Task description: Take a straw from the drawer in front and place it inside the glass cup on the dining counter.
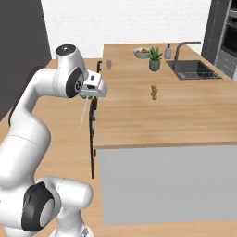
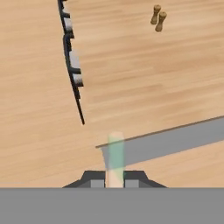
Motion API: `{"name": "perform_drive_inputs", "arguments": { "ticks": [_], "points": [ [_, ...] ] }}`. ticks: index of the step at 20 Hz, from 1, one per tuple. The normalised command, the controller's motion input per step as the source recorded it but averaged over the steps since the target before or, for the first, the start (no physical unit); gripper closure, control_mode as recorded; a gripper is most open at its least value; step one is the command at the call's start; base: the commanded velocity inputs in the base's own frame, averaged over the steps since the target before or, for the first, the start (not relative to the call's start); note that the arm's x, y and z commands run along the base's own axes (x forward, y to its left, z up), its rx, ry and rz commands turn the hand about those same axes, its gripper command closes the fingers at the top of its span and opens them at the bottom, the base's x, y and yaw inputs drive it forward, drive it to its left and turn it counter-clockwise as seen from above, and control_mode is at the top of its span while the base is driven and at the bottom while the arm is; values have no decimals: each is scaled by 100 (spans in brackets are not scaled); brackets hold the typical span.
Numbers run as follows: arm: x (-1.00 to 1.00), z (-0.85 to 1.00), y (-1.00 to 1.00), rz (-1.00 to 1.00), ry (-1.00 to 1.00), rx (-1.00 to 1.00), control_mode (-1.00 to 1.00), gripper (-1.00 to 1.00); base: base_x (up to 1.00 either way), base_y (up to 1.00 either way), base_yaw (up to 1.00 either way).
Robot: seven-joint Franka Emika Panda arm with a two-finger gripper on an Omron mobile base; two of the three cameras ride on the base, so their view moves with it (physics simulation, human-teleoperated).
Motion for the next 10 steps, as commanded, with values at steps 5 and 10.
{"name": "perform_drive_inputs", "arguments": {
  "ticks": [5, 10],
  "points": [
    [0, 0, 0, 0, 0, 0, 100, 100, 4, 100, -33],
    [0, 0, 0, 0, 0, 0, 100, 100, 15, 100, -39]
  ]
}}
